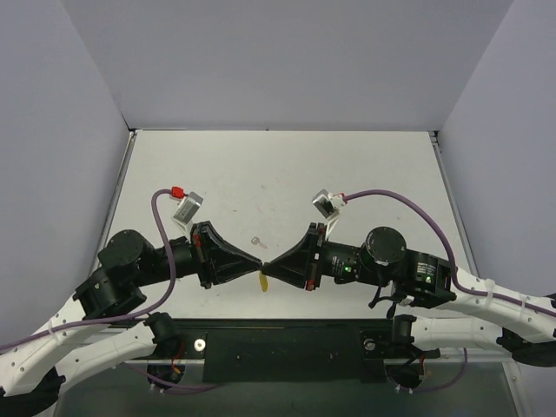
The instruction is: Remove the keys from the keyring
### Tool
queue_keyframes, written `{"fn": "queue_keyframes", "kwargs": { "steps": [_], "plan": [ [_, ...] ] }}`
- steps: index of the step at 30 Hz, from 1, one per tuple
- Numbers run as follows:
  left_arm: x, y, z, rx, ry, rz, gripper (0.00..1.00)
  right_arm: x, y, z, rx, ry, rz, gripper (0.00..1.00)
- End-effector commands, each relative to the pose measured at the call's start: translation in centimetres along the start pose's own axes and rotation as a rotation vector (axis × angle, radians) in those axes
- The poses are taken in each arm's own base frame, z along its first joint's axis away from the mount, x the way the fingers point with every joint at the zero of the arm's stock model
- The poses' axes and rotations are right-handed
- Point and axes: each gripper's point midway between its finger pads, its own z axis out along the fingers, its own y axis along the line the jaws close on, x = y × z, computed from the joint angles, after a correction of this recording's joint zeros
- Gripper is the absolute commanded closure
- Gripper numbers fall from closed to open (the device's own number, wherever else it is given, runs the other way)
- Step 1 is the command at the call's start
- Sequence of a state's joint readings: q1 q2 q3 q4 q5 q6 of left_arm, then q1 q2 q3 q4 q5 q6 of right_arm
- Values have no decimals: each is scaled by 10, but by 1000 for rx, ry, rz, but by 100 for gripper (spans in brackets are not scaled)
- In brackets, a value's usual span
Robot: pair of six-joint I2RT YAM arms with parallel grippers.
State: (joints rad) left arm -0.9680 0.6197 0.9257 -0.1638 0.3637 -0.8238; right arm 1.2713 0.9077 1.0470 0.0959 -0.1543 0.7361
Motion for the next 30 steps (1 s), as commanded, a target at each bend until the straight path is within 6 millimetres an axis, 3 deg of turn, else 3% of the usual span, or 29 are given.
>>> {"fn": "queue_keyframes", "kwargs": {
  "steps": [1, 8, 18, 30],
  "plan": [
    [22, -12, -18, 11, 187, 81, 100, -5, 11, -2, -6, 39, -34, 100],
    [37, -16, -21, 36, 343, 145, 100, 17, 4, 0, 35, 179, -43, 100],
    [58, -2, -24, -5, 567, 169, 100, 31, 1, 1, 59, 280, -50, 100],
    [65, 7, -26, -26, 717, 219, 100, 46, -4, 3, 76, 357, -58, 100]
  ]
}}
